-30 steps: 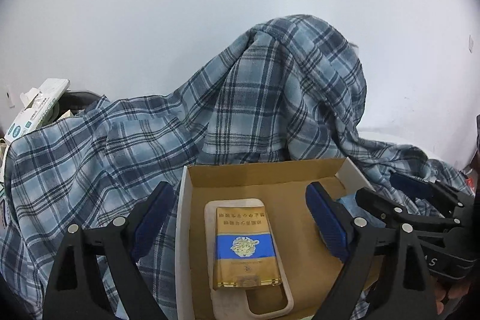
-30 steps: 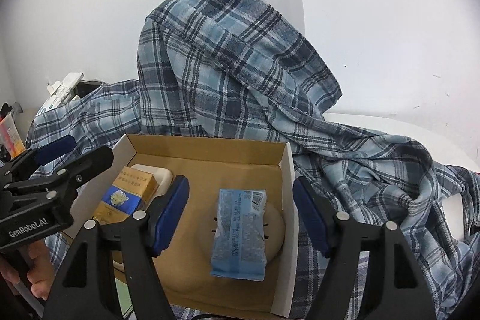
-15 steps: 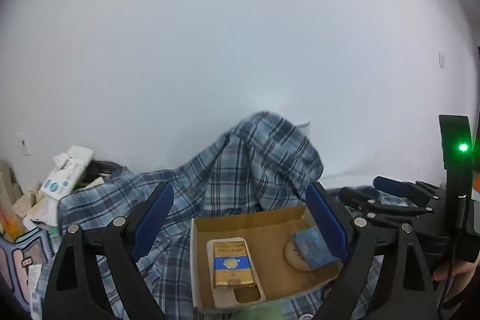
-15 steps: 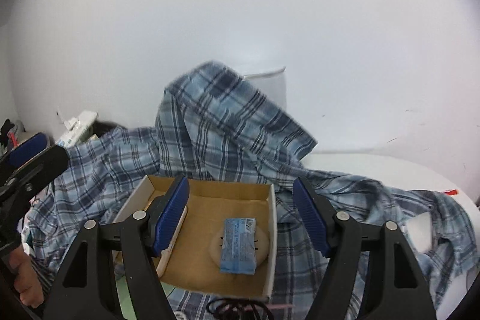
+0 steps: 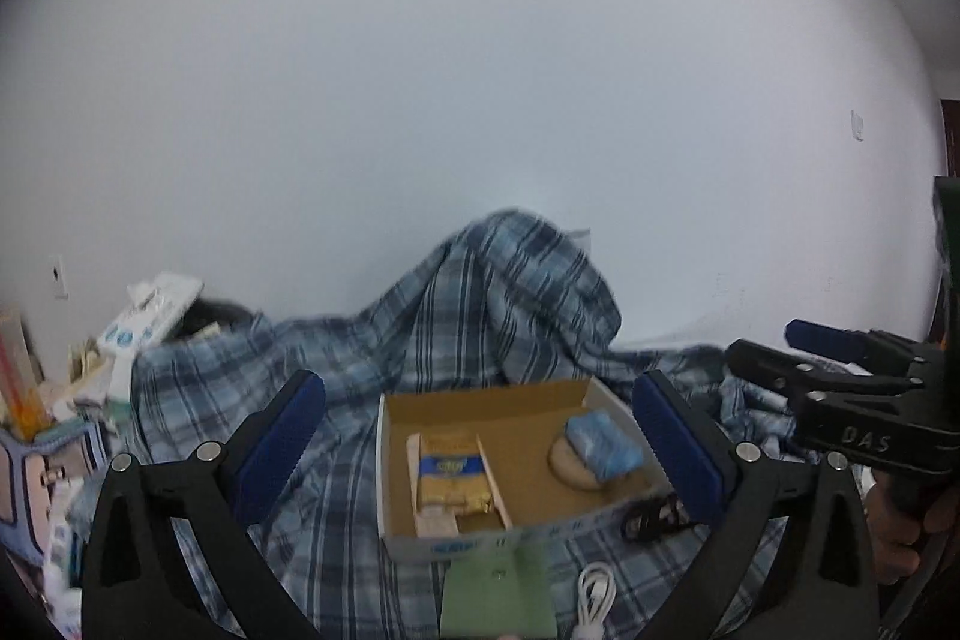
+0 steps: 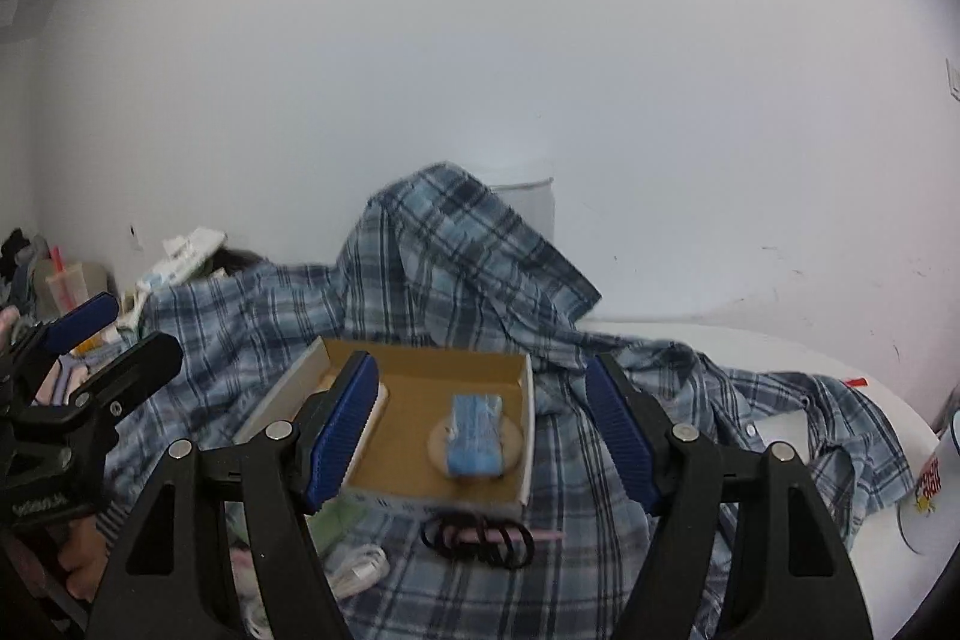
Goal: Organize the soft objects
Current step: 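Withdraw both grippers and lower the right gripper to the black hair ties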
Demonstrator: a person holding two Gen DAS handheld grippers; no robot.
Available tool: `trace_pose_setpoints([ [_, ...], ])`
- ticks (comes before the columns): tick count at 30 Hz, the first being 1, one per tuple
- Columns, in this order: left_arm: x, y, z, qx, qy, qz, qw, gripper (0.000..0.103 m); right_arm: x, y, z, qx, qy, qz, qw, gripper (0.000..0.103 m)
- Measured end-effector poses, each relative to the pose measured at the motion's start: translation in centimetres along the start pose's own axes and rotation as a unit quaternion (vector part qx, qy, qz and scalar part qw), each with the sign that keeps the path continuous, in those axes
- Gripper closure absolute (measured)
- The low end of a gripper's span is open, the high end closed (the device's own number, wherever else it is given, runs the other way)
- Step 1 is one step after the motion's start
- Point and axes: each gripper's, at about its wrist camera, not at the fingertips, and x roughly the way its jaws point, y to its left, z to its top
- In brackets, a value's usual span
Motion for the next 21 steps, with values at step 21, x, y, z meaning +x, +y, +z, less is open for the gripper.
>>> trace_pose_setpoints([
  [21,1.9,1.3,-3.1,-0.015,0.054,0.017,0.9983,0.0,4.5,-1.6,-5.6,0.002,0.089,-0.005,0.996,0.001],
])
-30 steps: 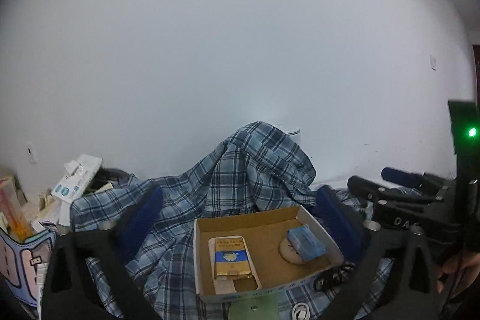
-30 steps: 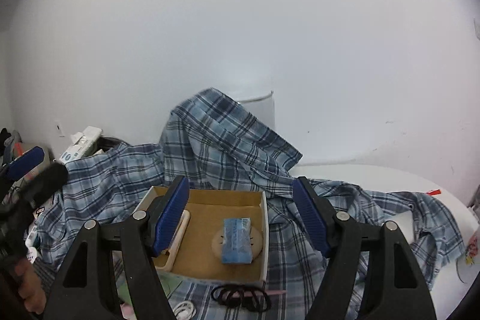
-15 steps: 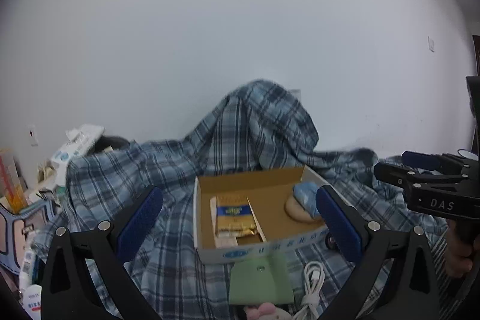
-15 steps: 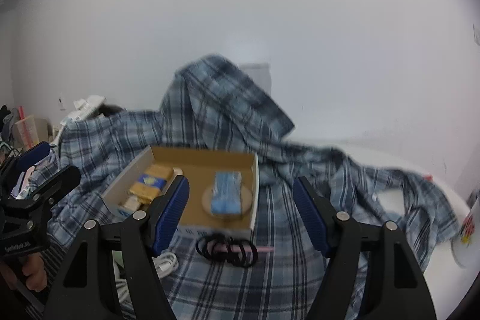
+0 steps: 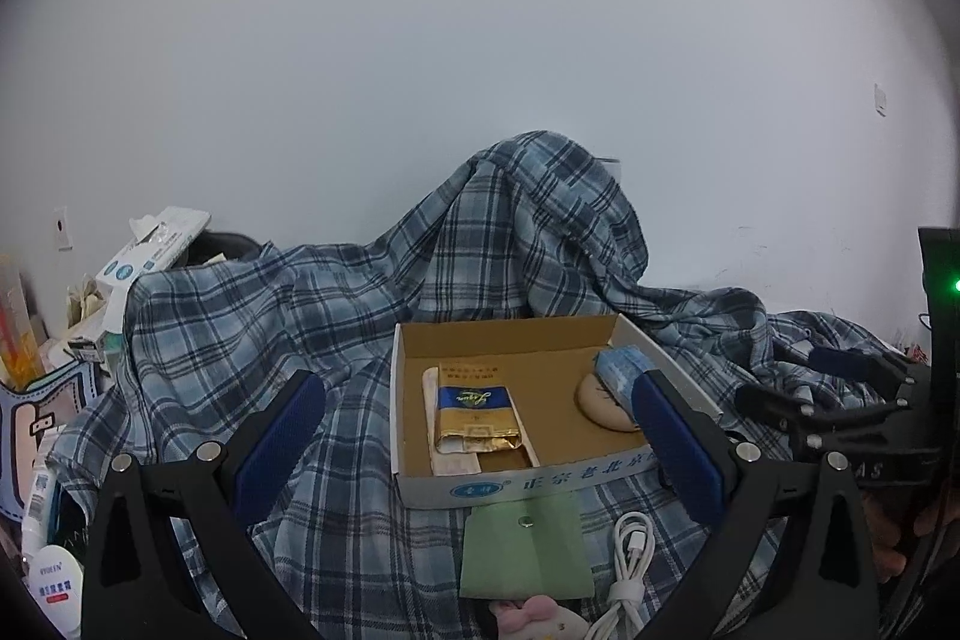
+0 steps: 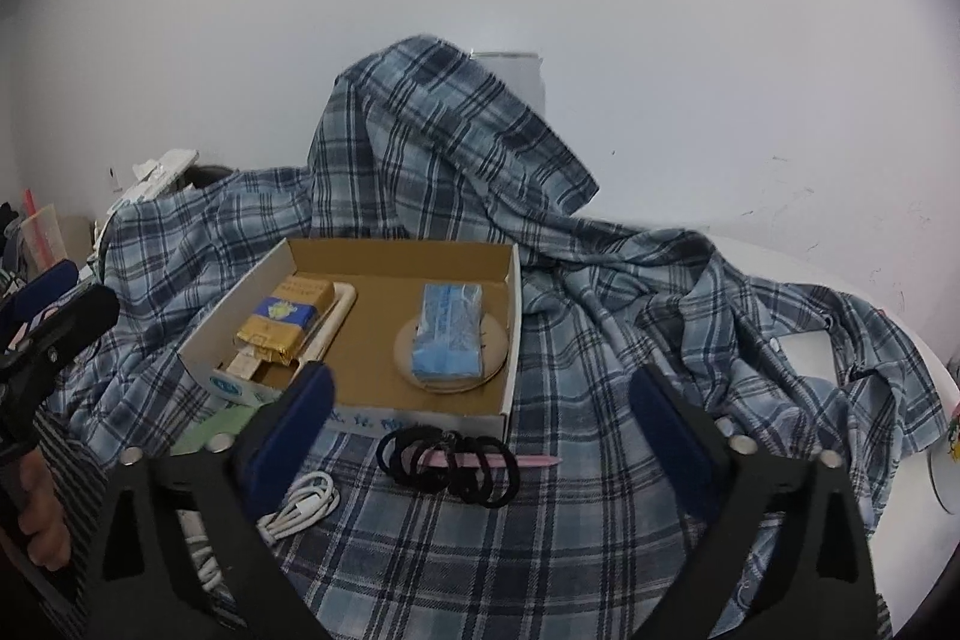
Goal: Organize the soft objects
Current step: 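Withdraw both grippers and lower the right gripper to the black hair ties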
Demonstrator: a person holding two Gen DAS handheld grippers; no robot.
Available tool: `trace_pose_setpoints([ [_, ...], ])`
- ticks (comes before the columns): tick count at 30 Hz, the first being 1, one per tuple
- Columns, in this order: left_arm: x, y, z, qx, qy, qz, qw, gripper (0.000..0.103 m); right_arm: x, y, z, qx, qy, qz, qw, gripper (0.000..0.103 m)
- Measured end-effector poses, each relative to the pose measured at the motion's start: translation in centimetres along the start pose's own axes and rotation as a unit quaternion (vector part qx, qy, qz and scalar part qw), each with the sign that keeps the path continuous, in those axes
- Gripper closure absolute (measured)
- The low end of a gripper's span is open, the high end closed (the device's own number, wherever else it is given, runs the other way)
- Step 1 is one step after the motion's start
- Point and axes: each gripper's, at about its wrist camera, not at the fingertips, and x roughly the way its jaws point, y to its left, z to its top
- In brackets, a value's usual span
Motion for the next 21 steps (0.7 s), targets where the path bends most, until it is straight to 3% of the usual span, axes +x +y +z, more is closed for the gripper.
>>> trace_pose_setpoints([
  [6,0.6,0.3,-0.1,-0.007,0.014,0.004,0.9999,0.0,1.8,0.4,-0.7,-0.009,0.045,-0.015,0.999,0.001],
  [14,0.8,0.3,-0.2,-0.008,0.02,0.003,0.9998,0.0,4.9,0.6,-1.9,-0.02,0.116,-0.003,0.993,0.001],
  [19,0.7,0.4,-0.2,-0.01,0.014,0.003,0.9999,0.0,6.2,0.7,-2.5,-0.025,0.148,0.0,0.989,0.031],
  [20,0.6,0.4,-0.2,-0.01,0.014,0.003,0.9999,0.0,6.4,0.7,-2.6,-0.026,0.155,0.001,0.988,0.041],
  [21,0.6,0.3,-0.2,-0.01,0.014,0.003,0.9998,0.0,6.6,0.7,-2.7,-0.025,0.16,0.001,0.987,0.058],
])
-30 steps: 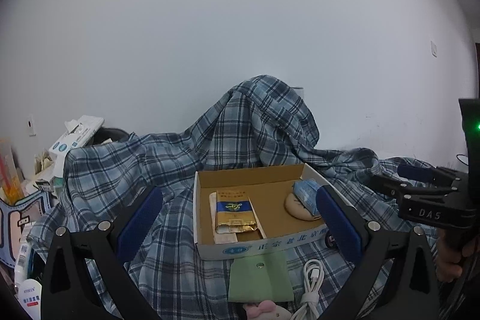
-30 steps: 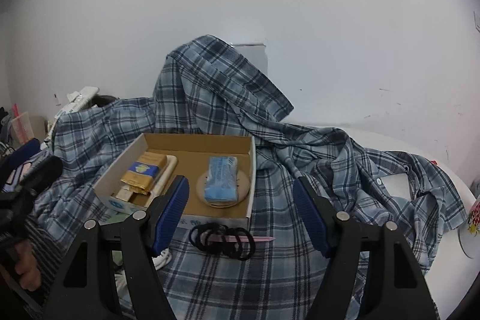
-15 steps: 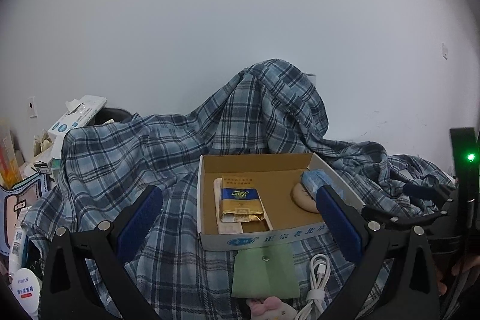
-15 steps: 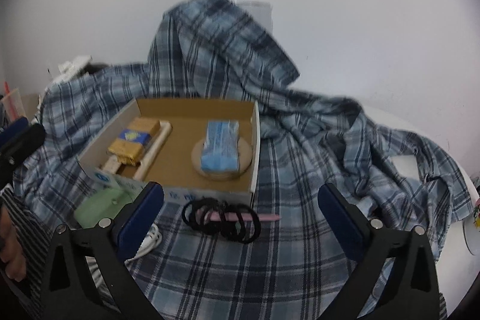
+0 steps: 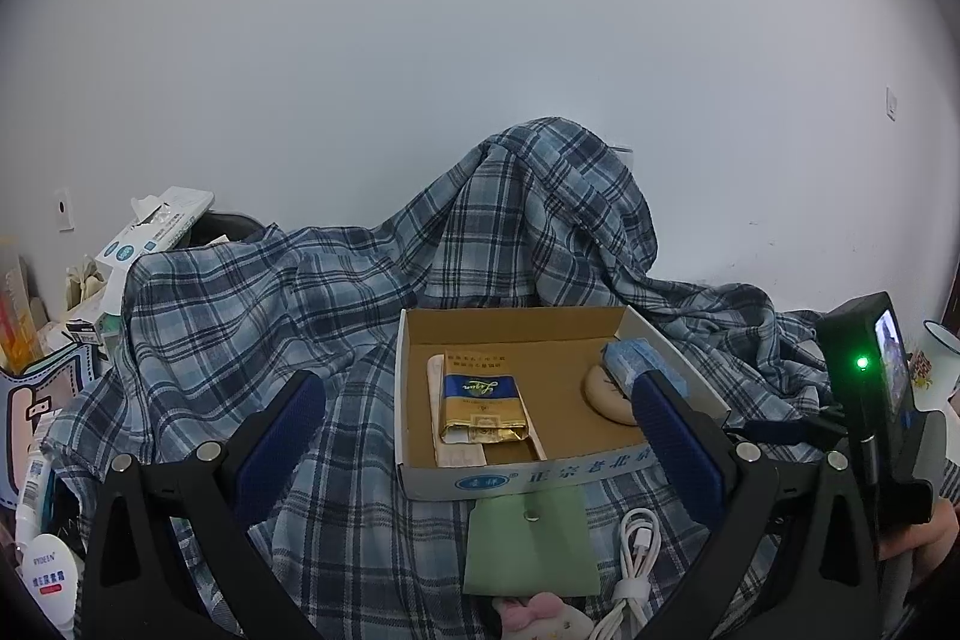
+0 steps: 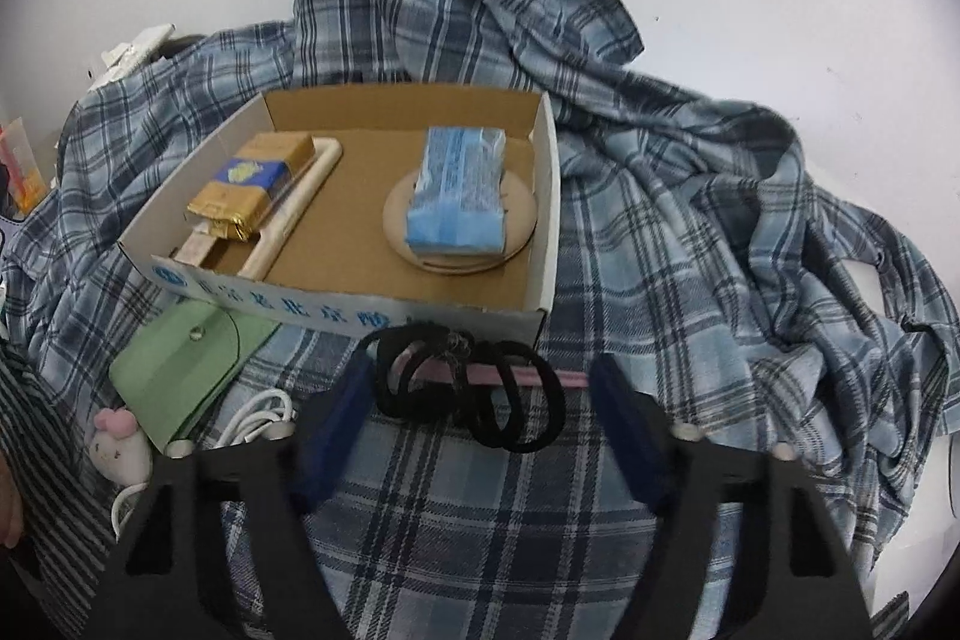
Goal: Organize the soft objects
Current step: 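Withdraw both grippers and lower the right gripper to the black hair ties, then grasp the black hair ties and pink pen with the right gripper while the left grasps the green pouch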
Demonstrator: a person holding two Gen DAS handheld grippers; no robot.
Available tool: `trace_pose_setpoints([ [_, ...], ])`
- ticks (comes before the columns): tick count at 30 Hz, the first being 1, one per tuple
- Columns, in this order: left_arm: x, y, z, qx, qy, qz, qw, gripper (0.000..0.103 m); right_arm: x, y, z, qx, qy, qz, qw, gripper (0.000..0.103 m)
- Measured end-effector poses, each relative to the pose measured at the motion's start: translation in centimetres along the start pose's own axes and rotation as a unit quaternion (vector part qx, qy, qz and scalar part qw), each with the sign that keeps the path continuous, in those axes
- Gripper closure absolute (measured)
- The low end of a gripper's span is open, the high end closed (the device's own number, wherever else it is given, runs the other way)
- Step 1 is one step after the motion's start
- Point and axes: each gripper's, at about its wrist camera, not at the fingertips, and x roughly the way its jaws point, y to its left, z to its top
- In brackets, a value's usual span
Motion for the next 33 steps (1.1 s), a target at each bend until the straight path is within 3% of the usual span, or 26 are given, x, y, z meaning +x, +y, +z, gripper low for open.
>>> trace_pose_setpoints([
  [2,0.0,0.0,0.0,-0.001,0.001,0.0,1.0,0.0,0.3,-0.1,-0.1,0.001,0.008,0.005,1.0,0.075],
  [4,0.0,0.1,0.0,-0.002,0.001,-0.001,1.0,0.0,0.4,0.0,-0.2,-0.003,0.013,0.016,1.0,0.077],
  [6,0.0,0.0,0.0,-0.001,0.001,-0.001,1.0,0.0,0.2,0.3,-0.2,-0.009,0.008,0.015,1.0,0.092],
  [7,0.0,0.0,0.0,-0.001,0.001,-0.001,1.0,0.0,0.0,0.4,-0.2,-0.012,0.003,0.015,1.0,0.094],
  [16,0.3,0.1,0.0,-0.003,0.009,0.0,1.0,0.0,-3.7,-0.4,-0.1,0.007,-0.09,0.024,0.996,0.095],
  [22,0.6,0.0,-0.1,-0.001,0.021,-0.001,0.9998,0.0,-5.6,0.7,0.1,-0.016,-0.138,0.024,0.99,0.096],
  [27,2.8,-0.9,-0.6,0.03,0.108,-0.01,0.9937,0.0,-5.9,1.1,-0.1,-0.026,-0.144,0.019,0.989,0.095],
  [31,5.3,-1.4,-1.8,0.037,0.194,-0.038,0.9795,0.0,-5.7,1.3,-0.1,-0.027,-0.14,0.017,0.99,0.096],
  [33,6.3,-1.8,-2.7,0.041,0.237,-0.066,0.9685,0.008,-5.7,1.2,-0.1,-0.028,-0.14,0.019,0.99,0.095],
])
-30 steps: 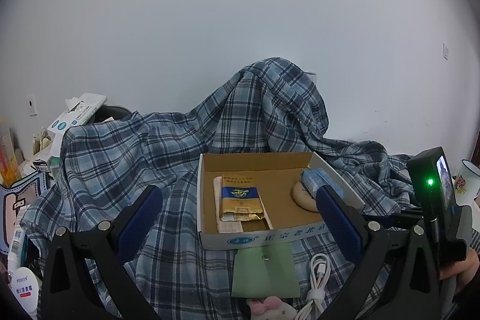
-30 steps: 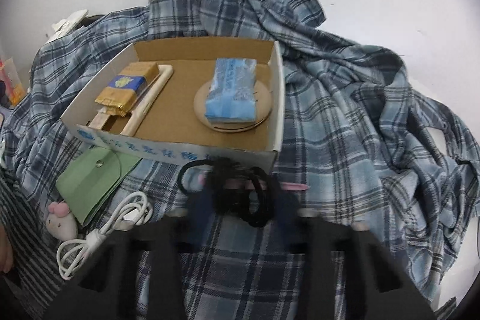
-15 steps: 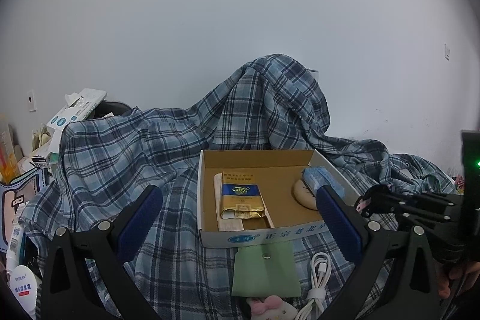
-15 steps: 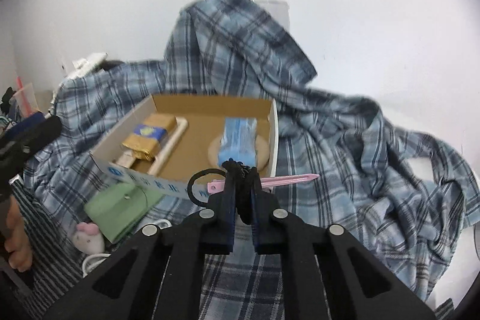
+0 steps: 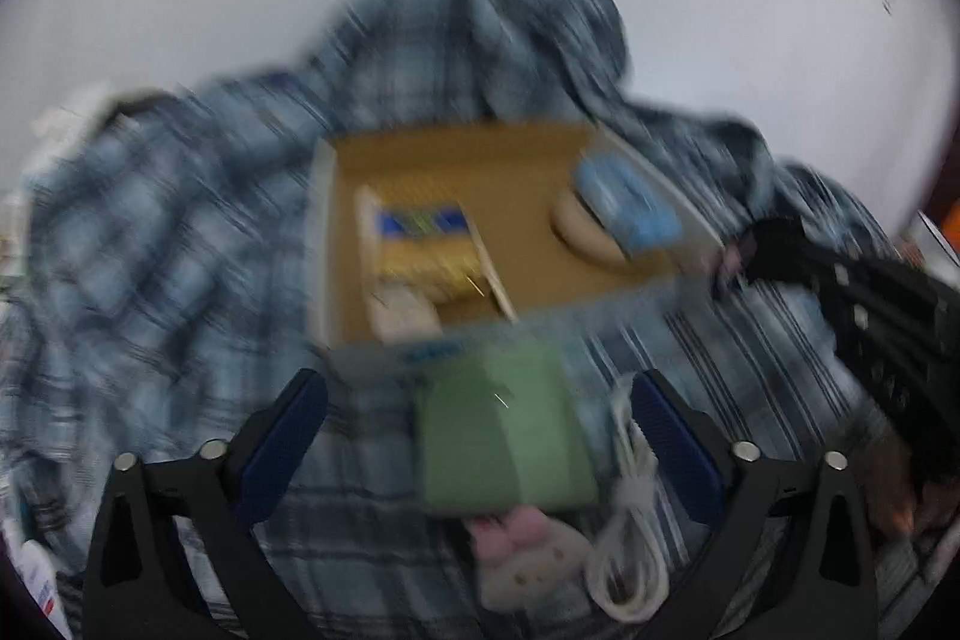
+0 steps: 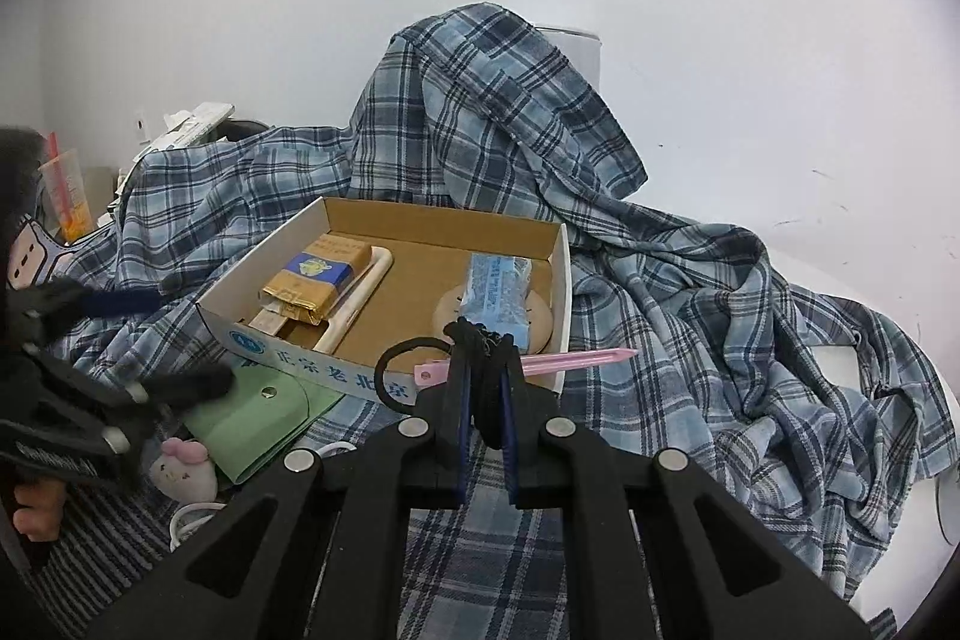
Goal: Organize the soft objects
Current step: 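Grasp the black hair ties and pink pen with the right gripper while the left grasps the green pouch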
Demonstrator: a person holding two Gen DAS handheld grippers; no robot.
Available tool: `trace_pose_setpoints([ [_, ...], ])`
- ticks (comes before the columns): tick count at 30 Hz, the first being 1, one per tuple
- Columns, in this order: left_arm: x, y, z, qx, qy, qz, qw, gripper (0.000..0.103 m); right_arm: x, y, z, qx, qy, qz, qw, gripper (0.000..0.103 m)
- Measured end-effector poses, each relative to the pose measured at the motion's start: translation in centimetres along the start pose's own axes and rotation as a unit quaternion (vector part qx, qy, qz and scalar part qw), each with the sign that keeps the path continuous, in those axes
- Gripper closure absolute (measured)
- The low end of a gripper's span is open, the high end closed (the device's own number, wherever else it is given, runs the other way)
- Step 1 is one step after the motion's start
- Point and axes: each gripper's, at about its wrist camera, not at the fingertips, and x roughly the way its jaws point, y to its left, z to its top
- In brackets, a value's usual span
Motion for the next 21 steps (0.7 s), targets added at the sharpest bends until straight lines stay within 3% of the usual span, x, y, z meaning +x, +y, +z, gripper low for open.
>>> trace_pose_setpoints([
  [3,1.7,-0.8,-0.5,0.017,0.05,0.001,0.9986,0.009,0.1,0.2,0.0,-0.005,0.003,-0.001,1.0,0.095],
  [19,3.7,-0.8,-0.8,0.031,0.103,0.015,0.9941,0.011,0.3,0.6,0.0,-0.015,0.01,-0.001,1.0,0.095],
  [20,3.7,-0.8,-0.8,0.03,0.104,0.017,0.994,0.015,0.4,0.6,0.0,-0.015,0.011,-0.001,1.0,0.095],
  [21,3.8,-0.7,-0.8,0.028,0.106,0.017,0.9938,0.03,0.4,0.6,0.0,-0.015,0.012,-0.001,1.0,0.095],
])
